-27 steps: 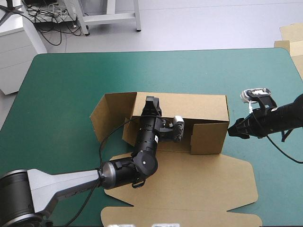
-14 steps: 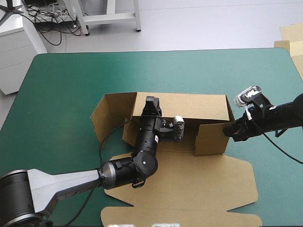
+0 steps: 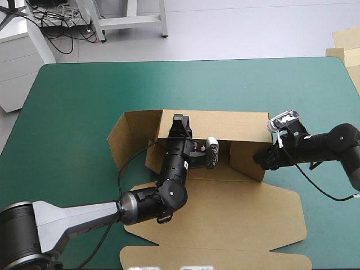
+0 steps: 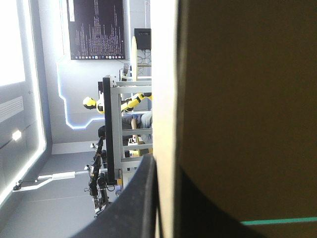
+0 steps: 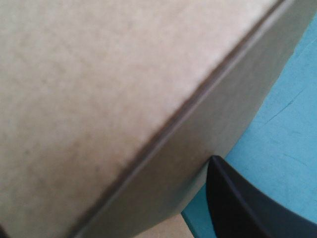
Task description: Fold the box
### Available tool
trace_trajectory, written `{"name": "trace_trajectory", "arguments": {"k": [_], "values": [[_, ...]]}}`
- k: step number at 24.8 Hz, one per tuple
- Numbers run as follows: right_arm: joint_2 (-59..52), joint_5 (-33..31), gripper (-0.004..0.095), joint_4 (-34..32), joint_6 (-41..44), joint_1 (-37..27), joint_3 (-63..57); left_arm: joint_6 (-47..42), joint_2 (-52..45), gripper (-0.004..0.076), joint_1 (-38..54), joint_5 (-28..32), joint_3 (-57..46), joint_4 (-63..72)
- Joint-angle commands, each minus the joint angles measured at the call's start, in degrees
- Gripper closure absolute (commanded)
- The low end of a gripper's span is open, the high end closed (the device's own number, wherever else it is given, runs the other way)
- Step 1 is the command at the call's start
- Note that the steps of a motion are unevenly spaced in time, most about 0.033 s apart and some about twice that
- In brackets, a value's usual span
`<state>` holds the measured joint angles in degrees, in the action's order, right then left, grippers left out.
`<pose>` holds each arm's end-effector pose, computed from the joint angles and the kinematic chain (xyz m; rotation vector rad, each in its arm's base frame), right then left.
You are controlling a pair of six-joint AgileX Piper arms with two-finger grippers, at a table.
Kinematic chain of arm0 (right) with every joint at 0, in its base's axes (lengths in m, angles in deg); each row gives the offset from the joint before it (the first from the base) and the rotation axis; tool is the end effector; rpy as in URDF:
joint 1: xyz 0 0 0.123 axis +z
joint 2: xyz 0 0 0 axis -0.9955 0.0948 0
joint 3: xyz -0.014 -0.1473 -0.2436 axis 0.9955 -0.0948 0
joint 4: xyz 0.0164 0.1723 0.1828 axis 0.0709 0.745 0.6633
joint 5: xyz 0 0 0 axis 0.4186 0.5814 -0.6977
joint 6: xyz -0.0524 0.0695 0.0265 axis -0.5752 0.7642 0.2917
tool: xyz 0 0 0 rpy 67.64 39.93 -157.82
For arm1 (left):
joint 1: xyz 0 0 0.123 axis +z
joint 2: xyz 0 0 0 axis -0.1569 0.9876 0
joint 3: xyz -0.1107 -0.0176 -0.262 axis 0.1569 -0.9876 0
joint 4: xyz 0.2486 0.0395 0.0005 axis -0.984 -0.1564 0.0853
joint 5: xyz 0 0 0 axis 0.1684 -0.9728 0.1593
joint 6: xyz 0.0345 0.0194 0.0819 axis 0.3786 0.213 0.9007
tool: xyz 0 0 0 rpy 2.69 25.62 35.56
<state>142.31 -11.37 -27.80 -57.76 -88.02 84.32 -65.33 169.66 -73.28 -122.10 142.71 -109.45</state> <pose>0.2513 0.0339 0.2876 -0.7455 2.3884 0.5287 0.2119 -0.2784 0.2680 1.3849 1.2600 0.8718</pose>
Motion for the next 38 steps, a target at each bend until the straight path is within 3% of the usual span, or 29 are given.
{"name": "trace_trajectory", "arguments": {"k": [1,5,15,22,26,31,38], "values": [[-1.2,2.5,0.0400,7.9,-0.3,0.5,1.0,-1.1,-1.4,0.0734,-1.1,3.3,0.7,-2.9],[-1.2,2.1,0.0401,13.6,0.5,0.5,1.0,-1.1,-1.4,0.0734,-1.1,3.3,0.7,-2.9],[-1.2,4.9,0.0420,18.4,-1.0,0.5,1.0,-1.1,-1.4,0.0734,-1.1,3.4,0.7,-2.9],[-1.2,5.6,0.0421,28.3,-18.3,0.5,1.0,-1.1,-1.4,0.0734,-1.1,3.4,0.7,-2.9],[-1.2,7.5,0.0578,29.2,-21.4,0.5,1.0,-1.1,-1.4,0.0734,-1.1,3.8,0.7,-2.9],[-1.2,7.6,0.0913,29.2,-23.4,0.5,1.0,-1.1,-1.4,0.0734,-1.1,3.8,0.7,-2.9],[-1.3,7.5,0.0906,27.4,-17.5,0.5,1.0,-1.1,-1.4,0.0734,-1.1,3.8,0.7,-2.9]]}}
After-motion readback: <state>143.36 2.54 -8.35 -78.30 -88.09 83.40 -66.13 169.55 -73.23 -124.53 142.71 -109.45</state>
